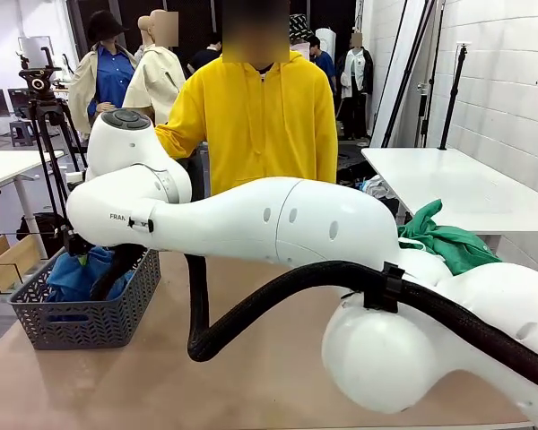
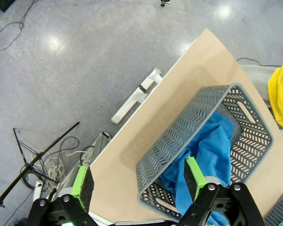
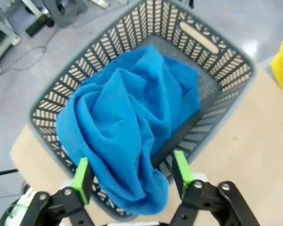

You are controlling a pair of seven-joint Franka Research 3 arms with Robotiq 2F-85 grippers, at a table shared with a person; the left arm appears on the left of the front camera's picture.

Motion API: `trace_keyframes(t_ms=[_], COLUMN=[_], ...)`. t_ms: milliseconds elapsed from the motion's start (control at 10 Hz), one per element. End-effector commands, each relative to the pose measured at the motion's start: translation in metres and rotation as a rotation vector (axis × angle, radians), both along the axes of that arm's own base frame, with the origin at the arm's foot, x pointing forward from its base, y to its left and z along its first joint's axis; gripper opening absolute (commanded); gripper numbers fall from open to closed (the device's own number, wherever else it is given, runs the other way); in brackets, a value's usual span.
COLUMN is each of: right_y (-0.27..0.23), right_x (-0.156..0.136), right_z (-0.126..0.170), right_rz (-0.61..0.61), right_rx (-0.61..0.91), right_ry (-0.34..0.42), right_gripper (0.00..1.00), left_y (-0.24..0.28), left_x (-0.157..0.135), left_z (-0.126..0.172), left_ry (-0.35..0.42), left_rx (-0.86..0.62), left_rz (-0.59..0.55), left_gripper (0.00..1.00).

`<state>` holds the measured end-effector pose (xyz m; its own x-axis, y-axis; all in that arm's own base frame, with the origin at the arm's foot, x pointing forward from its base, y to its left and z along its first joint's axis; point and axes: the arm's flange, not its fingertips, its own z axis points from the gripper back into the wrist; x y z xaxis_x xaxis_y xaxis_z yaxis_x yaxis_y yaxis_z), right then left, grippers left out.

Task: Sort the tops and bottoms.
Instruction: Sort the clothes according to human instructions.

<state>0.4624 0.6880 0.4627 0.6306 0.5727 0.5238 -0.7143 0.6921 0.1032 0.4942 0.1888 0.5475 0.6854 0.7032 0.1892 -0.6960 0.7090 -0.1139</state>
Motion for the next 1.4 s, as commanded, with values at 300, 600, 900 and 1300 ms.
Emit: trace_keyframes(t_ms=[300, 600, 900, 1300], right_y=[0.022, -0.091, -0.139, -0.13], right_x=[0.058, 0.035, 0.015, 0.031], right_z=[0.106, 0.152, 0.16, 0.178], right_rz=[0.019, -0.073, -0.086, -0.105], right_rx=[-0.174, -0.21, -0.233, -0.217], right_ry=[-0.006, -0.047, -0.112, -0.086], right_gripper=[1.0, 1.0, 1.0, 1.0], left_y=[0.002, 0.002, 0.002, 0.002], left_x=[-0.001, -0.001, -0.001, -0.001], left_z=[0.002, 0.002, 0.002, 0.002], left_ry=[0.012, 0.012, 0.012, 0.012], left_rx=[0.016, 0.016, 0.016, 0.016], left_rz=[-0.004, -0.004, -0.004, -0.004], left_gripper=[1.0, 1.0, 1.0, 1.0])
